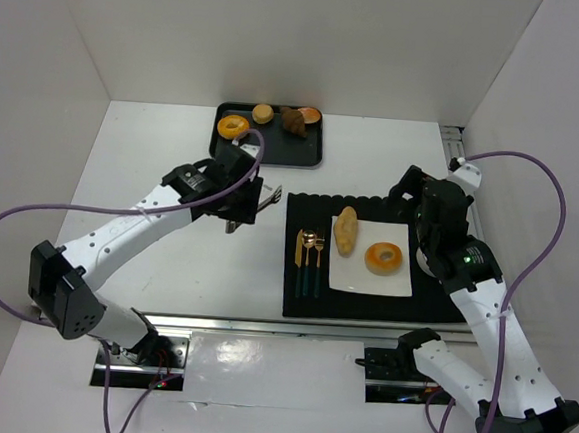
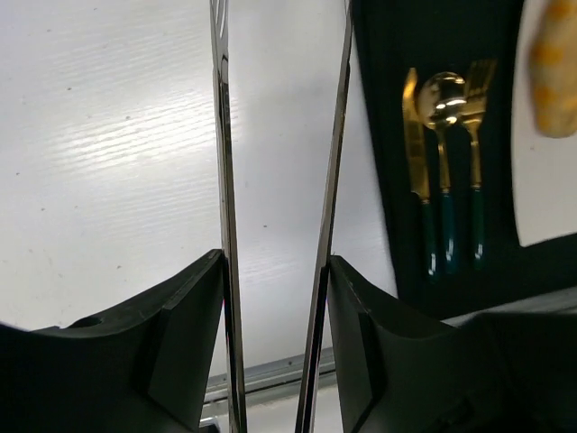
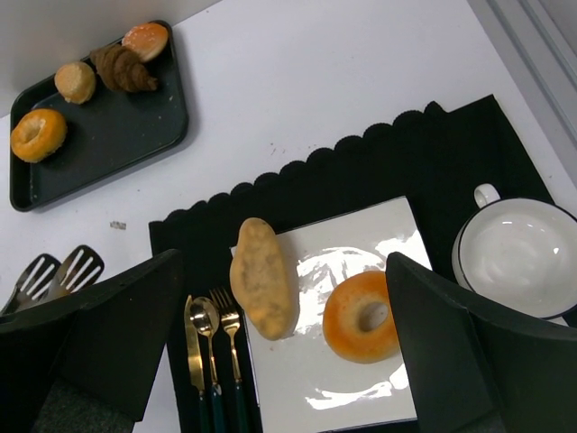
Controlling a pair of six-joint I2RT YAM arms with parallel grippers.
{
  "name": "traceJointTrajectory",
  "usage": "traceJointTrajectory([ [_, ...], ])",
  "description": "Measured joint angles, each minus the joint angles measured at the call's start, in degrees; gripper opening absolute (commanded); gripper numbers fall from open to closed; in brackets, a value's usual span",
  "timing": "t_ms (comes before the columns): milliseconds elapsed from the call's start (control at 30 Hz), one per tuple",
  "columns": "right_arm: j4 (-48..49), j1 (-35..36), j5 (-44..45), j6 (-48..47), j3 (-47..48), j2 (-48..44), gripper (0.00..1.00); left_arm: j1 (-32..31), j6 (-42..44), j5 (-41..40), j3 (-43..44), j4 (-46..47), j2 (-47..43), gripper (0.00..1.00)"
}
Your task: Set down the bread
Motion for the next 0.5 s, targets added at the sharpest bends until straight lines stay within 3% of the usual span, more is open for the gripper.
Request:
traceJointTrajectory([
  [233,0.02,0.0,-0.15,0.0,0.0,0.07,1.0,6.49,-2.49,-2.89,0.46,1.7,-0.35,0.59],
  [367,0.07,0.0,-0.39,0.0,0.0,0.48,1.0,13.68,-2.49,-0.9,8.04,3.69,2.89,0.59],
  [500,0.37,0.0,-1.07,0.0,0.0,1.09,1.0,18.32,-2.64,1.95,18.12,5.88,11.72,0.61],
])
